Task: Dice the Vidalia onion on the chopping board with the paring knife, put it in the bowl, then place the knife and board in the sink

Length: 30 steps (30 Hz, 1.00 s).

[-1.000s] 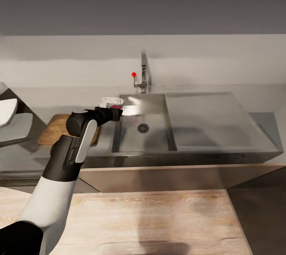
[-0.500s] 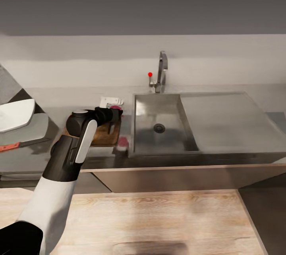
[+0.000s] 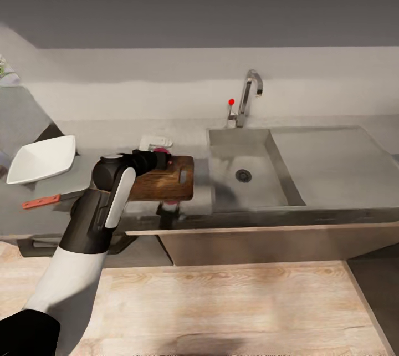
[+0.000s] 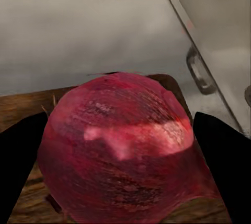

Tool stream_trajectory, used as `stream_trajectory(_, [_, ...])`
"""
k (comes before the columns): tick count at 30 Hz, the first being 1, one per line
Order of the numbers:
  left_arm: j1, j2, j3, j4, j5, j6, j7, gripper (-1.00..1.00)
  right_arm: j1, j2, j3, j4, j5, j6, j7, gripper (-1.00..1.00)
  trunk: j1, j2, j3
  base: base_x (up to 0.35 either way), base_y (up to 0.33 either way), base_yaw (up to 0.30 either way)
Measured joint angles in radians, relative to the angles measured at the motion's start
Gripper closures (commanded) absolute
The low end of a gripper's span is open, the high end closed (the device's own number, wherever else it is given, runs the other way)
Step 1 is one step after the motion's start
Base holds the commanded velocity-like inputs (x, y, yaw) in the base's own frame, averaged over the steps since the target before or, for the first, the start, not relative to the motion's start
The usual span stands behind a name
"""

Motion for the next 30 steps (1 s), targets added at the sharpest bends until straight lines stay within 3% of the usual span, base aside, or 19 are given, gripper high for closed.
stream_trajectory(12, [0.041,-0.001,0.0,0.0,0.0,0.0,0.0,1.0,0.0,0.0,0.0,0.0,0.0,0.0,0.0,-1.0,0.0,0.0,0.0,-0.121,0.276,0.0])
stream_trajectory(21, [0.042,-0.001,0.0,0.0,0.0,0.0,0.0,1.0,0.0,-0.001,-0.001,-0.001,-0.003,-0.001,0.002,-1.0,0.0,0.0,0.0,-0.007,0.037,0.0])
stream_trajectory(30, [0.042,-0.003,-0.001,0.0,-0.001,0.0,0.0,1.0,0.0,0.003,0.0,0.0,-0.004,-0.001,0.002,-1.0,0.0,0.0,0.0,0.155,0.001,0.0])
